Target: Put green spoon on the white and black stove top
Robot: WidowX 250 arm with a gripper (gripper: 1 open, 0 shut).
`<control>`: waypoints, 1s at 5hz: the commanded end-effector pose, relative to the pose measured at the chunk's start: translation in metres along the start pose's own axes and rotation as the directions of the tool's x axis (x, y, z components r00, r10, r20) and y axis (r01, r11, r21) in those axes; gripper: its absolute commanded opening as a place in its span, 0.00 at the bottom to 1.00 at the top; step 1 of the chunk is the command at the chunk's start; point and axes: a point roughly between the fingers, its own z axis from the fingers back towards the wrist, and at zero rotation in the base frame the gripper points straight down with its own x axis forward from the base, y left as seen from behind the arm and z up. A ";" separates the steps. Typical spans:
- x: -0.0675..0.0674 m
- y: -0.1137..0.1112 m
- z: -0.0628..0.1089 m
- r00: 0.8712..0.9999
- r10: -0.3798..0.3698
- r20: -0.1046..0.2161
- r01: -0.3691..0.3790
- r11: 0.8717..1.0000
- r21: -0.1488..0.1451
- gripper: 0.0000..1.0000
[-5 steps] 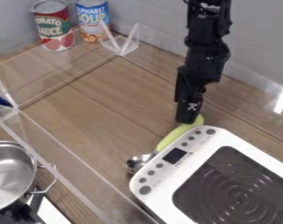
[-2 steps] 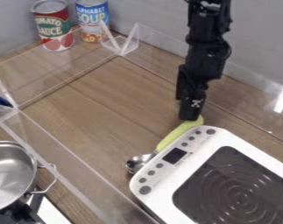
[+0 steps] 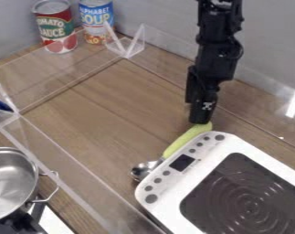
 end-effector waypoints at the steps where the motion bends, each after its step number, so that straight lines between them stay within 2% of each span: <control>1: 0.004 0.010 0.013 0.999 0.016 0.038 -0.017 0.999 0.034 1.00; 5: 0.008 0.017 0.015 0.998 0.033 0.044 -0.034 0.999 0.027 1.00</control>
